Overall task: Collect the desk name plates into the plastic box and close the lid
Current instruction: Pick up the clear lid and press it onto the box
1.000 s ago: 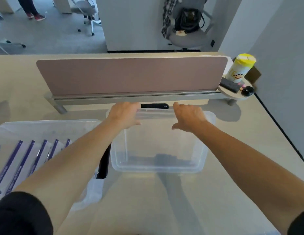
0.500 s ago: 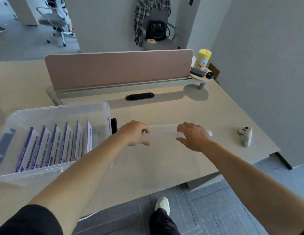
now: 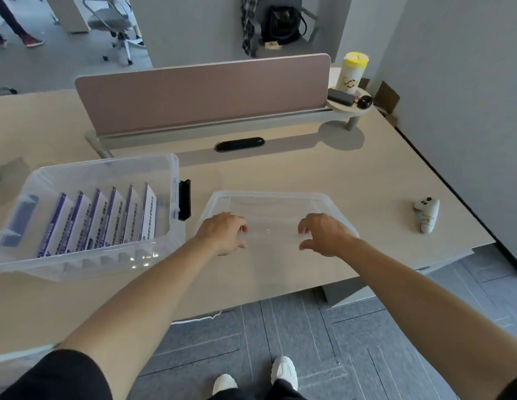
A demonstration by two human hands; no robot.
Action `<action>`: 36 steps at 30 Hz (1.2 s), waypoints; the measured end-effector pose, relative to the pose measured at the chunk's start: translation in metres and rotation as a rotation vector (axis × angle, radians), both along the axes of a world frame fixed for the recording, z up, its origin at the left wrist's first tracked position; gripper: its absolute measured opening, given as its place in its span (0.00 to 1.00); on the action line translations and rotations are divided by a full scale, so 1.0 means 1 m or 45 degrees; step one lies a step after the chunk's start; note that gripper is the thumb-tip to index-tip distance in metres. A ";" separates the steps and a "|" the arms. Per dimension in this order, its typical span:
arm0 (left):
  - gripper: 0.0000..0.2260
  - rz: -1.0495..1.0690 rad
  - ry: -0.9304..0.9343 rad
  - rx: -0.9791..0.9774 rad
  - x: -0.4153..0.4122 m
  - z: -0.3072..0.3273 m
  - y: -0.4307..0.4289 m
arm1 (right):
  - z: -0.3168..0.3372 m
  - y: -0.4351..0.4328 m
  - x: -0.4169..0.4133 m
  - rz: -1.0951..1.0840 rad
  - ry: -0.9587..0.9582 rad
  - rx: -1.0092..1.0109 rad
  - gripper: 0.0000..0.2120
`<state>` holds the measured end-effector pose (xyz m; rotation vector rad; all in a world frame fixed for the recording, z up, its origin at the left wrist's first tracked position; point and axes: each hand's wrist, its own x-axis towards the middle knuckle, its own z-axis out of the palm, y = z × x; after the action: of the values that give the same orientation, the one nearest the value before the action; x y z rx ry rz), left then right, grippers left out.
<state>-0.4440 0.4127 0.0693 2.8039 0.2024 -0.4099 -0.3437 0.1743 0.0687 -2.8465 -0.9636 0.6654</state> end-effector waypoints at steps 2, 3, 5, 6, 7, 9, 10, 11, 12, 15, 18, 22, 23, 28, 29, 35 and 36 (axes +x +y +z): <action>0.13 -0.009 -0.081 0.070 0.008 0.013 -0.006 | 0.007 -0.007 0.011 0.011 -0.037 0.020 0.20; 0.14 -0.024 -0.132 0.114 0.012 0.022 -0.008 | 0.013 -0.009 0.017 0.017 -0.062 0.051 0.20; 0.15 -0.032 -0.246 0.197 0.020 0.041 -0.008 | 0.025 -0.011 0.029 0.029 -0.114 0.147 0.19; 0.15 -0.009 -0.300 0.232 0.021 0.052 -0.006 | 0.033 -0.008 0.035 0.050 -0.152 0.208 0.19; 0.15 0.021 -0.345 0.251 0.022 0.061 -0.002 | 0.040 -0.003 0.039 0.074 -0.197 0.270 0.19; 0.14 0.094 -0.424 0.269 0.018 0.076 0.009 | 0.054 0.012 0.043 0.122 -0.282 0.384 0.19; 0.14 0.138 -0.456 0.275 0.014 0.083 0.015 | 0.060 0.022 0.042 0.149 -0.324 0.427 0.18; 0.13 0.180 -0.481 0.282 0.009 0.089 0.023 | 0.065 0.033 0.040 0.178 -0.364 0.461 0.18; 0.13 0.220 -0.498 0.289 0.002 0.093 0.032 | 0.068 0.046 0.038 0.205 -0.402 0.487 0.18; 0.11 0.301 -0.545 0.337 -0.022 0.104 0.066 | 0.075 0.089 0.023 0.291 -0.486 0.546 0.17; 0.11 0.337 -0.537 0.385 -0.055 0.110 0.100 | 0.080 0.131 0.002 0.381 -0.507 0.573 0.16; 0.12 0.438 -0.525 0.313 -0.108 0.099 0.147 | 0.079 0.188 -0.036 0.491 -0.530 0.548 0.15; 0.12 0.462 -0.520 0.271 -0.122 0.095 0.160 | 0.076 0.204 -0.048 0.510 -0.545 0.530 0.14; 0.11 0.519 -0.439 0.145 -0.183 0.073 0.234 | 0.059 0.276 -0.118 0.531 -0.549 0.429 0.15; 0.11 0.511 -0.419 0.132 -0.195 0.066 0.249 | 0.054 0.289 -0.132 0.520 -0.535 0.399 0.16; 0.12 0.451 -0.350 0.085 -0.240 0.029 0.313 | 0.029 0.342 -0.190 0.427 -0.436 0.248 0.17; 0.13 0.434 -0.361 0.087 -0.242 0.024 0.318 | 0.027 0.347 -0.194 0.414 -0.438 0.231 0.17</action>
<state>-0.6863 0.7311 0.0931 2.7758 0.6251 0.0737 -0.5379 0.5216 0.0953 -2.7150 -1.4726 0.0896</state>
